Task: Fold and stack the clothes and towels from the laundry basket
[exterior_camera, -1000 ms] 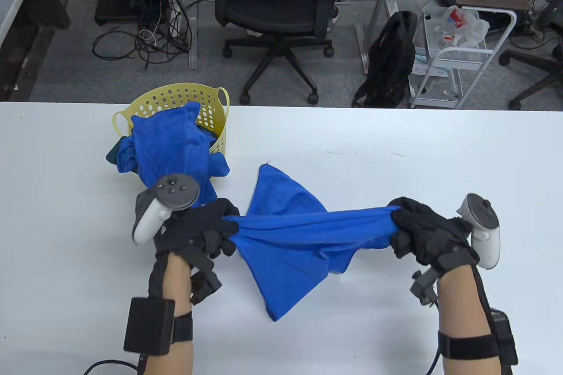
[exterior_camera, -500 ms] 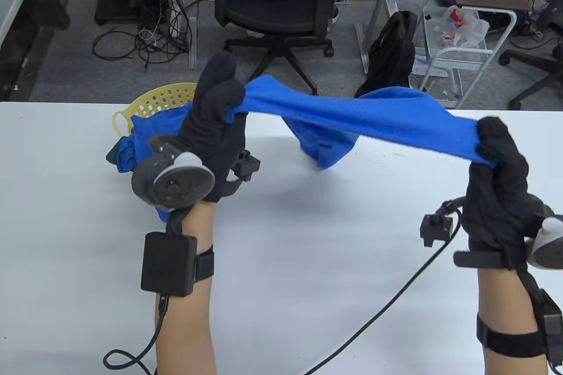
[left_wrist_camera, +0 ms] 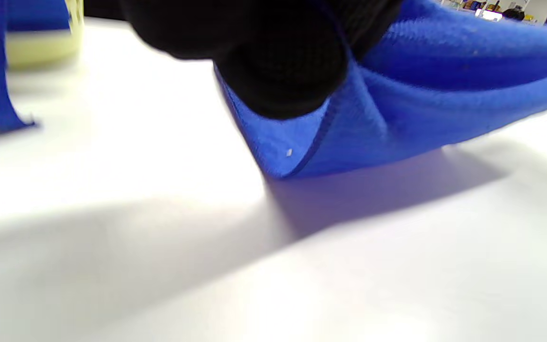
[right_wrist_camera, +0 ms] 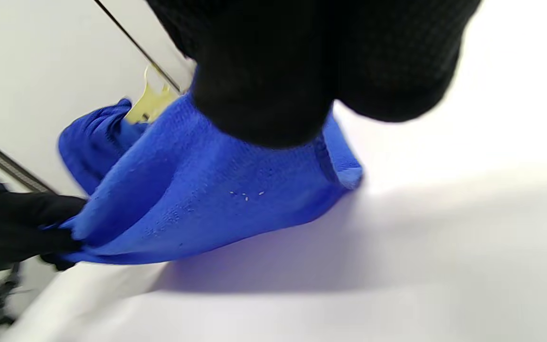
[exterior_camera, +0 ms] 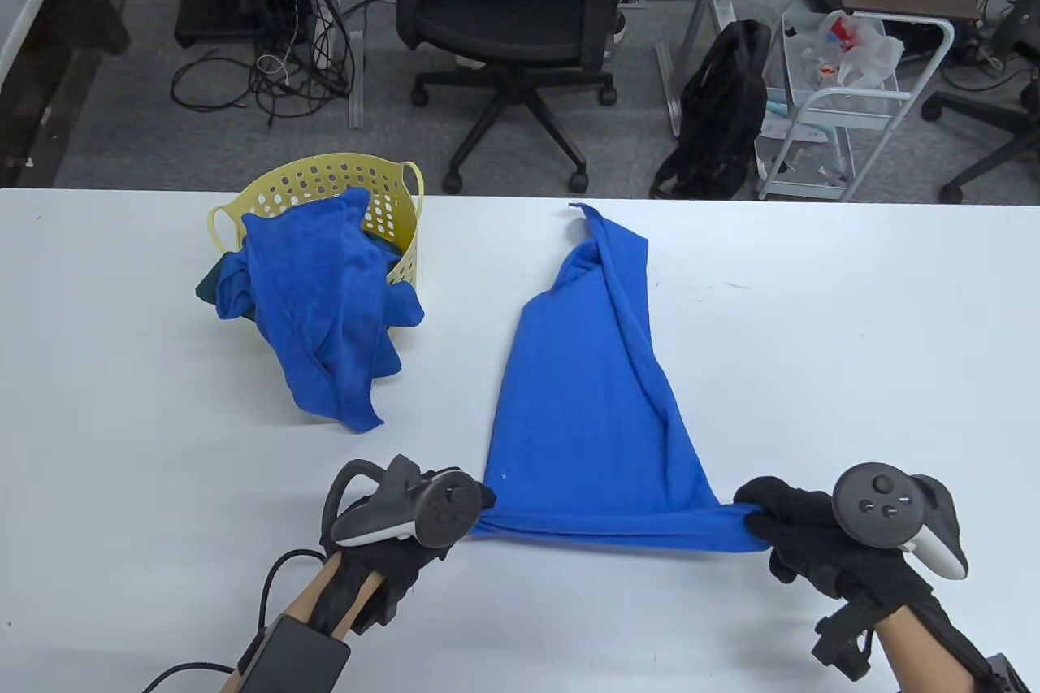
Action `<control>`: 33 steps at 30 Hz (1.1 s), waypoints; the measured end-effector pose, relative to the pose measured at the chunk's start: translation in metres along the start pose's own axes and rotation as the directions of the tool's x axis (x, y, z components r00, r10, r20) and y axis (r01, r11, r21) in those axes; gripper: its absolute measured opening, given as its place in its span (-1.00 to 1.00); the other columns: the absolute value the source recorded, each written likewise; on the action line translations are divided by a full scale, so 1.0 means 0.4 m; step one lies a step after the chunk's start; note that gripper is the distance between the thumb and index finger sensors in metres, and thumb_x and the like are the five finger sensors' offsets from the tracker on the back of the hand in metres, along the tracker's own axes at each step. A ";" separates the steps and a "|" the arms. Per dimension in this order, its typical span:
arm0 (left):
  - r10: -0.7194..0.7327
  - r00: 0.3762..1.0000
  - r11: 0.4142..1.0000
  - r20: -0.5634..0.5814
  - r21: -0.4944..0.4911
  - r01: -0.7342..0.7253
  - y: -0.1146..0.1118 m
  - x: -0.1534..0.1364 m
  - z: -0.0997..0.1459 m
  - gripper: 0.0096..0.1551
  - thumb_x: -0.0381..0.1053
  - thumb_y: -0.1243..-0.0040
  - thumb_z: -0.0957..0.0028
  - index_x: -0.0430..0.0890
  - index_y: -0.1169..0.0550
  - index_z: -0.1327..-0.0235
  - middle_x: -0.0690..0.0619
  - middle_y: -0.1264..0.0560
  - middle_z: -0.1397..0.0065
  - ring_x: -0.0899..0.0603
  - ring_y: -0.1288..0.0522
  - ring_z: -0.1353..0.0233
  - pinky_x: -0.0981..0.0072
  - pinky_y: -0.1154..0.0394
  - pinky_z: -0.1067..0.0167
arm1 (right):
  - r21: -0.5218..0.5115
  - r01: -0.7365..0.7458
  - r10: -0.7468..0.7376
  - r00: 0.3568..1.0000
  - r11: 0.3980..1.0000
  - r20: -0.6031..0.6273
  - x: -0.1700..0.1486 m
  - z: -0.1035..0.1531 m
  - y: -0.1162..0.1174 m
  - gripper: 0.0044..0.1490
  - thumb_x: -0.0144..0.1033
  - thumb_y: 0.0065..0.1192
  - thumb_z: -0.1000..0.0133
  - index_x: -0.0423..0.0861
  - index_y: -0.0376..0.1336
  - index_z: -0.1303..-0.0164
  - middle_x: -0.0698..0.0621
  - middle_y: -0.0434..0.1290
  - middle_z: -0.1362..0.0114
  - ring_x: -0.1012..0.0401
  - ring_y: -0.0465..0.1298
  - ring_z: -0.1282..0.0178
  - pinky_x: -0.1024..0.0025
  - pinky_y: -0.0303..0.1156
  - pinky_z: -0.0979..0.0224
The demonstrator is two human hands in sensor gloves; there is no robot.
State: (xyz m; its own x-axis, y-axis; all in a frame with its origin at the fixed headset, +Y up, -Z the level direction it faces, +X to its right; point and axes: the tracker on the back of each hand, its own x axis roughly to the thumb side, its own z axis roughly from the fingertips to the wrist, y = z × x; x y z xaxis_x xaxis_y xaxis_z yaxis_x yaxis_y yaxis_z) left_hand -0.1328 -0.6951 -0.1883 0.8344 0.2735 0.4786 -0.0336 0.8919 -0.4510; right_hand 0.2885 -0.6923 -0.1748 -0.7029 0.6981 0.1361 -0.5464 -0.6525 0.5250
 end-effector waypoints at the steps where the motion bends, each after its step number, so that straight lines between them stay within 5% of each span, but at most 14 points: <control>1: 0.055 0.998 0.998 0.005 -0.021 -0.055 0.014 -0.008 0.004 -0.56 -0.01 -0.20 -0.25 0.18 -0.52 -0.40 0.03 -0.60 -0.39 0.15 -0.71 0.17 0.47 -0.66 0.21 | 0.049 0.044 -0.044 0.999 0.998 -0.002 0.004 -0.002 -0.004 -0.51 -0.43 0.16 -0.31 -0.28 0.30 -0.42 -0.28 0.58 -0.05 0.35 0.63 0.33 0.29 0.66 0.09; 6: 0.321 0.932 0.922 -0.169 -0.170 -0.348 0.093 -0.067 -0.049 -0.55 -0.03 -0.22 -0.33 0.06 -0.54 -0.49 -0.10 -0.66 -0.33 0.20 -0.70 0.31 0.53 -0.67 0.34 | 0.212 0.169 -0.153 0.984 0.963 -0.092 -0.008 -0.076 -0.042 -0.49 -0.45 0.16 -0.33 -0.33 0.30 -0.46 -0.28 0.58 -0.01 0.41 0.60 0.38 0.38 0.67 0.18; 8: 0.514 0.805 0.792 -0.295 -0.198 -0.578 0.126 -0.079 -0.153 -0.54 -0.10 -0.16 -0.39 -0.09 -0.49 -0.55 -0.20 -0.62 -0.37 0.21 -0.73 0.30 0.58 -0.69 0.37 | 0.231 0.322 -0.248 0.921 0.918 -0.300 -0.035 -0.180 -0.058 -0.49 -0.52 0.08 -0.36 -0.42 0.24 -0.47 -0.36 0.55 -0.14 0.42 0.64 0.31 0.40 0.72 0.13; 10: 0.674 0.597 0.724 -0.435 0.233 -0.649 0.221 -0.089 -0.249 -0.55 -0.12 -0.07 -0.39 -0.11 -0.40 -0.53 -0.22 -0.53 -0.48 0.06 -0.80 0.02 0.54 -0.78 0.17 | -0.033 0.390 -0.369 0.837 0.920 -0.404 -0.005 -0.265 -0.150 -0.48 -0.58 -0.02 -0.36 -0.46 0.12 -0.48 -0.49 0.39 -0.37 0.07 0.66 -0.17 0.09 0.63 -0.21; 11: 0.705 0.606 0.660 -0.369 0.654 -0.369 0.331 -0.055 -0.245 -0.54 -0.11 -0.04 -0.36 -0.08 -0.37 -0.51 -0.23 -0.47 -0.54 -0.10 -0.74 -0.23 0.42 -0.77 -0.06 | -0.370 0.212 -0.330 0.898 0.905 -0.292 0.081 -0.253 -0.240 -0.48 -0.53 -0.10 -0.37 -0.39 0.04 -0.51 -0.48 0.24 -0.51 0.05 0.54 -0.37 0.06 0.52 -0.40; 12: 0.620 0.746 0.482 -0.244 0.868 -0.117 0.409 -0.028 -0.226 -0.55 -0.07 -0.06 -0.27 0.00 -0.40 -0.43 -0.13 -0.52 -0.49 0.00 -0.76 -0.23 0.52 -0.79 -0.05 | -0.607 0.107 -0.238 0.961 0.788 -0.139 0.137 -0.225 -0.280 -0.48 -0.49 -0.14 -0.36 -0.30 0.01 -0.52 -0.43 0.15 -0.59 0.11 0.46 -0.50 0.06 0.39 -0.53; 13: 0.377 0.921 0.291 -0.101 0.957 -0.015 0.515 0.019 -0.187 -0.55 -0.06 -0.02 -0.29 0.04 -0.34 -0.44 -0.09 -0.46 -0.54 0.03 -0.71 -0.32 0.51 -0.75 -0.16 | -0.904 0.053 -0.017 0.999 0.424 0.051 0.215 -0.170 -0.315 -0.49 -0.48 -0.08 -0.30 -0.27 0.10 -0.48 -0.39 0.20 -0.59 0.12 0.49 -0.47 0.01 0.32 -0.52; 14: 0.239 0.969 0.245 -0.060 0.970 -0.001 0.564 0.043 -0.158 -0.55 -0.03 0.01 -0.28 0.11 -0.30 -0.43 -0.02 -0.44 -0.56 0.07 -0.67 -0.39 0.54 -0.72 -0.23 | -0.966 0.092 0.124 0.984 0.243 0.125 0.252 -0.133 -0.340 -0.49 -0.50 -0.04 -0.25 -0.27 0.15 -0.42 -0.38 0.24 -0.56 0.11 0.52 -0.42 -0.01 0.33 -0.48; 17: 0.105 0.926 0.051 0.363 0.928 -0.370 0.633 0.109 -0.012 -0.55 -0.02 0.01 -0.30 0.16 -0.27 -0.45 0.00 -0.31 -0.66 0.00 -0.54 -0.54 0.42 -0.61 -0.38 | -0.875 0.345 0.307 0.838 0.341 0.450 0.310 0.021 -0.342 -0.49 -0.45 -0.06 -0.28 -0.15 0.10 -0.47 -0.25 0.10 -0.67 0.14 0.41 -0.57 -0.02 0.15 -0.61; 19: -0.074 0.933 0.029 0.352 0.936 -0.351 0.595 0.121 0.062 -0.55 -0.03 -0.01 -0.29 0.16 -0.29 -0.43 -0.01 -0.31 -0.67 -0.02 -0.53 -0.55 0.37 -0.59 -0.40 | -0.833 0.390 0.352 0.773 0.393 0.528 0.286 0.078 -0.312 -0.49 -0.45 -0.04 -0.29 -0.15 0.11 -0.48 -0.25 0.09 -0.69 0.13 0.40 -0.59 -0.04 0.13 -0.62; 22: -0.182 0.971 0.137 0.157 0.982 -0.134 0.456 0.108 0.109 -0.55 -0.01 -0.02 -0.29 0.18 -0.30 -0.44 0.01 -0.31 -0.68 -0.03 -0.52 -0.56 0.33 -0.57 -0.42 | -0.824 0.315 0.387 0.765 0.471 0.514 0.204 0.100 -0.238 -0.49 -0.42 0.00 -0.29 -0.12 0.15 -0.47 -0.23 0.13 -0.69 0.15 0.44 -0.57 -0.05 0.14 -0.62; 25: -0.145 0.989 0.490 0.038 0.871 0.039 0.273 0.066 0.042 -0.53 0.00 -0.05 -0.29 0.17 -0.34 -0.47 0.00 -0.33 -0.69 -0.08 -0.52 -0.57 0.23 -0.57 -0.43 | -0.781 0.164 0.273 0.877 0.603 0.395 0.097 0.046 -0.158 -0.50 -0.40 0.05 -0.31 -0.11 0.19 -0.48 -0.23 0.19 -0.68 0.05 0.47 -0.54 -0.16 0.19 -0.59; 28: -0.078 0.996 0.759 -0.050 0.644 0.092 0.076 0.021 -0.037 -0.50 0.01 -0.08 -0.27 0.15 -0.37 -0.49 -0.02 -0.39 -0.66 -0.12 -0.57 -0.53 0.16 -0.59 -0.40 | -0.673 -0.037 0.206 0.963 0.739 0.174 0.001 -0.016 -0.078 -0.51 -0.39 0.10 -0.30 -0.09 0.25 -0.47 -0.22 0.36 -0.59 -0.08 0.54 -0.40 -0.29 0.33 -0.46; 33: 0.025 0.997 0.915 -0.070 0.403 0.006 -0.101 0.004 -0.056 -0.50 0.01 -0.11 -0.26 0.12 -0.42 -0.49 0.06 -0.54 -0.51 -0.06 -0.69 -0.38 0.15 -0.65 -0.31 | -0.464 -0.244 0.281 0.960 0.851 0.010 -0.066 -0.039 0.008 -0.52 -0.38 0.16 -0.28 -0.09 0.32 -0.42 -0.18 0.55 -0.31 0.04 0.64 -0.08 -0.16 0.46 -0.33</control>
State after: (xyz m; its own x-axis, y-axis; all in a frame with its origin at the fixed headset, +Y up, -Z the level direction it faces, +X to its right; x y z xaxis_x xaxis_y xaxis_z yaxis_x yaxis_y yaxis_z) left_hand -0.1177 -0.7389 -0.1864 0.8697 0.2694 0.4136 -0.2475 0.9630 -0.1067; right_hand 0.2983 -0.7174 -0.1898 -0.8233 0.4899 0.2866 -0.5050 -0.8628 0.0239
